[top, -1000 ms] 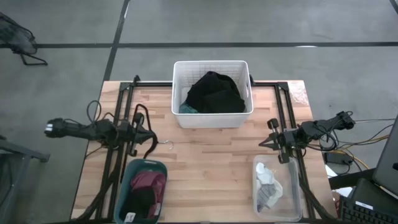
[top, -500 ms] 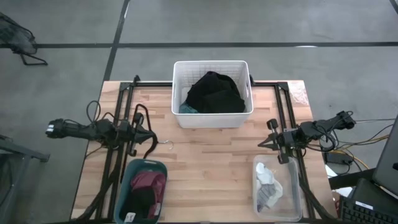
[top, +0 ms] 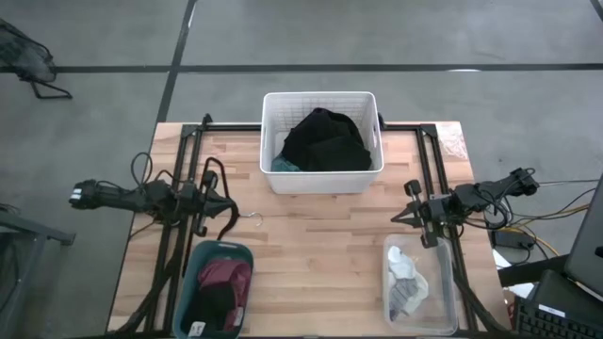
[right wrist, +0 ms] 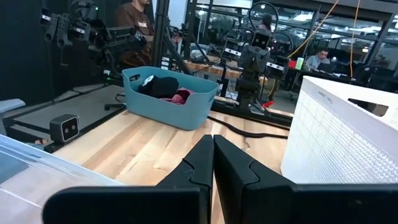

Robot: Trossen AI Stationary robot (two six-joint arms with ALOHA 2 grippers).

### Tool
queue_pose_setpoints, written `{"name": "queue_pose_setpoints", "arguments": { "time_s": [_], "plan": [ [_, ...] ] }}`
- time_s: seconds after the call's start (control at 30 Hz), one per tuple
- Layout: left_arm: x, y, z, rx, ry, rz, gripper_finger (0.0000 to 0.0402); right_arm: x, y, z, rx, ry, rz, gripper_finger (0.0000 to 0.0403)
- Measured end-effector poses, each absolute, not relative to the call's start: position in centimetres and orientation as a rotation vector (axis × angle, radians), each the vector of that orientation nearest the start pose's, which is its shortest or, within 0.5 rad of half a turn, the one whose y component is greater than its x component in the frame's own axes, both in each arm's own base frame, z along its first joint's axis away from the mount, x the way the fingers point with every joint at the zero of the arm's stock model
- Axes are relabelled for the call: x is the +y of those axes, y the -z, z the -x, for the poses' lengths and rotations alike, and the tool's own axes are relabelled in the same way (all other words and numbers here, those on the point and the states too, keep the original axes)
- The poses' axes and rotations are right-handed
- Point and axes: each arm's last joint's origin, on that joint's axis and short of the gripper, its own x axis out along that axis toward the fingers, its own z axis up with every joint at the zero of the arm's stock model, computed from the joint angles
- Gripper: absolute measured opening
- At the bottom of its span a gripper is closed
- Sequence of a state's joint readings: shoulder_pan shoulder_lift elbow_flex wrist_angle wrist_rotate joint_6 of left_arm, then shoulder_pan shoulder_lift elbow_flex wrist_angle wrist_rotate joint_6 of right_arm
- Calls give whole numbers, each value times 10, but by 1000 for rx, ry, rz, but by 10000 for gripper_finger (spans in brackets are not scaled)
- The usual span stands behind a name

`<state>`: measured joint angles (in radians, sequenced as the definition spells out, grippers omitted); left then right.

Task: Pick & Place Cloths
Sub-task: Return to Home Position

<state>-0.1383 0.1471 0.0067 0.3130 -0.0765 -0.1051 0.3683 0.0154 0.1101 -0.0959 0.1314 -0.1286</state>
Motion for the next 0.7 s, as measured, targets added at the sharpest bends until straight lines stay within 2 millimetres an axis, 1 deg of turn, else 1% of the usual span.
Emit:
{"name": "queue_pose_setpoints", "arguments": {
  "time_s": [0.7],
  "plan": [
    [-12,-184,-104,-167,71,123,18,29,-190,-86,-15,-236,138,9]
  ]
}}
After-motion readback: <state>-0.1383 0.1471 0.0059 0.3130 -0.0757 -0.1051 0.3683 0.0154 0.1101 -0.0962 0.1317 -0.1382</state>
